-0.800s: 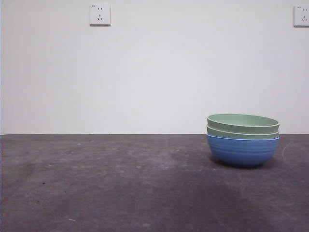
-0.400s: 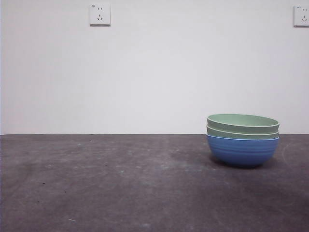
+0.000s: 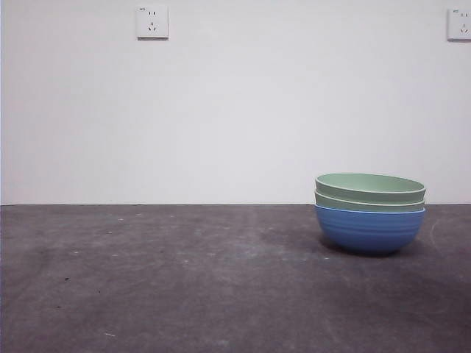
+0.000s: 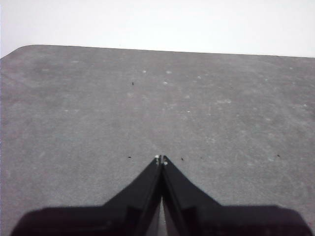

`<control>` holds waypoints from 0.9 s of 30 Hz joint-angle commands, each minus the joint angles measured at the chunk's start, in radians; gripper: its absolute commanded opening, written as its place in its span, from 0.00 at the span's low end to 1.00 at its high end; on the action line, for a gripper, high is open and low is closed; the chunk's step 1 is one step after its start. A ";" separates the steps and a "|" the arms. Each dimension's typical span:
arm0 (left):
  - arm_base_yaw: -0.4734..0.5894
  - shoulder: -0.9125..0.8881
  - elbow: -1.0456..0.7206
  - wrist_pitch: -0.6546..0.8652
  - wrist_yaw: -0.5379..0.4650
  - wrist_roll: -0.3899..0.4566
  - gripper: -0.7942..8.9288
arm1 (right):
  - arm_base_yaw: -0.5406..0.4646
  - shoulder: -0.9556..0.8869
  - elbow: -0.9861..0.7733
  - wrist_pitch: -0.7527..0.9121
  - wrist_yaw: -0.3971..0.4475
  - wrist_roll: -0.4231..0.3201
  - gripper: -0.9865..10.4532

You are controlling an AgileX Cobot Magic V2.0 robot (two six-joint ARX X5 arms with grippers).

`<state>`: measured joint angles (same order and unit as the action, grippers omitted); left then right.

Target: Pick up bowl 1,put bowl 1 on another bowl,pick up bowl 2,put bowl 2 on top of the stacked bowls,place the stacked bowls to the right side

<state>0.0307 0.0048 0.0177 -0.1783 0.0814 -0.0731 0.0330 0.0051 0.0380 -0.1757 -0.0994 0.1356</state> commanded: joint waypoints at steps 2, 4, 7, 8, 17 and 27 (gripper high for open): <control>0.004 -0.003 -0.015 0.004 -0.002 -0.010 0.08 | 0.002 -0.004 -0.033 0.009 0.006 0.031 0.09; 0.004 -0.003 -0.015 0.004 -0.002 -0.010 0.08 | 0.002 -0.004 -0.033 0.003 0.026 0.031 0.09; 0.004 -0.003 -0.015 0.004 -0.002 -0.010 0.08 | 0.002 -0.004 -0.033 0.002 0.031 0.031 0.09; 0.004 -0.003 -0.015 0.004 -0.002 -0.010 0.08 | 0.002 -0.004 -0.033 0.001 0.028 0.035 0.09; 0.004 -0.003 -0.015 0.004 -0.002 -0.010 0.08 | 0.002 -0.004 -0.032 0.002 0.028 0.047 0.09; 0.004 -0.003 -0.015 0.004 -0.002 -0.010 0.08 | 0.002 -0.004 -0.032 0.002 0.028 0.047 0.09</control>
<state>0.0311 0.0048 0.0177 -0.1783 0.0814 -0.0731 0.0330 0.0040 0.0189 -0.1715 -0.0742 0.1726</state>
